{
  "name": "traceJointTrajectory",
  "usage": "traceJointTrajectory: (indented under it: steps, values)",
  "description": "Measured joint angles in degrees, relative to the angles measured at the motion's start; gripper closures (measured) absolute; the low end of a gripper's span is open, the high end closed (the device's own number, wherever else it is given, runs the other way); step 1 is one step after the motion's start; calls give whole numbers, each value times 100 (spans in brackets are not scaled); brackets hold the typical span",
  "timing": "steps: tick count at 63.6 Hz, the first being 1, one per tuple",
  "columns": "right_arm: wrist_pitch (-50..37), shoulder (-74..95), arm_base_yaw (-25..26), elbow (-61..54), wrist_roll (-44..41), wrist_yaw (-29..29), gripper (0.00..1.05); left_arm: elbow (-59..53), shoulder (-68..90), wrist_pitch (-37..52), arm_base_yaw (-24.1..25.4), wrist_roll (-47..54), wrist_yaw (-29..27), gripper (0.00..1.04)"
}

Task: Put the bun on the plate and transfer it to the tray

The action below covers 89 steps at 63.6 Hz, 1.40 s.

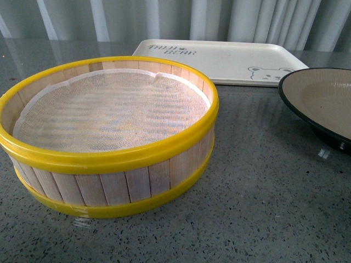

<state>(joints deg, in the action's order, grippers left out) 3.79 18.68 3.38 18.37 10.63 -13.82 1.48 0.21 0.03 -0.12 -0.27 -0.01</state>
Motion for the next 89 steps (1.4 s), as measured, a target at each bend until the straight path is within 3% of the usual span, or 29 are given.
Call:
traceJointTrajectory:
  steps: [14, 26, 48, 60, 76, 89]
  values:
    - [247, 763, 2669, 302, 3254, -2857, 9, 2, 0, 0, 0, 2, 0, 7]
    - [540, 1261, 3303, 284, 4391, -3394, 9, 2, 0, 0, 0, 2, 0, 7]
    - [236, 2592, 2966, 103, 4424, -2859, 9, 2, 0, 0, 0, 0, -2, 7]
    - [-485, 2948, 2184, 37, 4968, -2540, 9, 2, 0, 0, 0, 2, -2, 7]
    - [-833, 3128, 1427, -66, 5471, -2177, 9, 2, 0, 0, 0, 0, -2, 7]
    - [-883, 3158, 1309, -85, 5571, -2114, 50, 2, 0, 0, 0, 2, 0, 7]
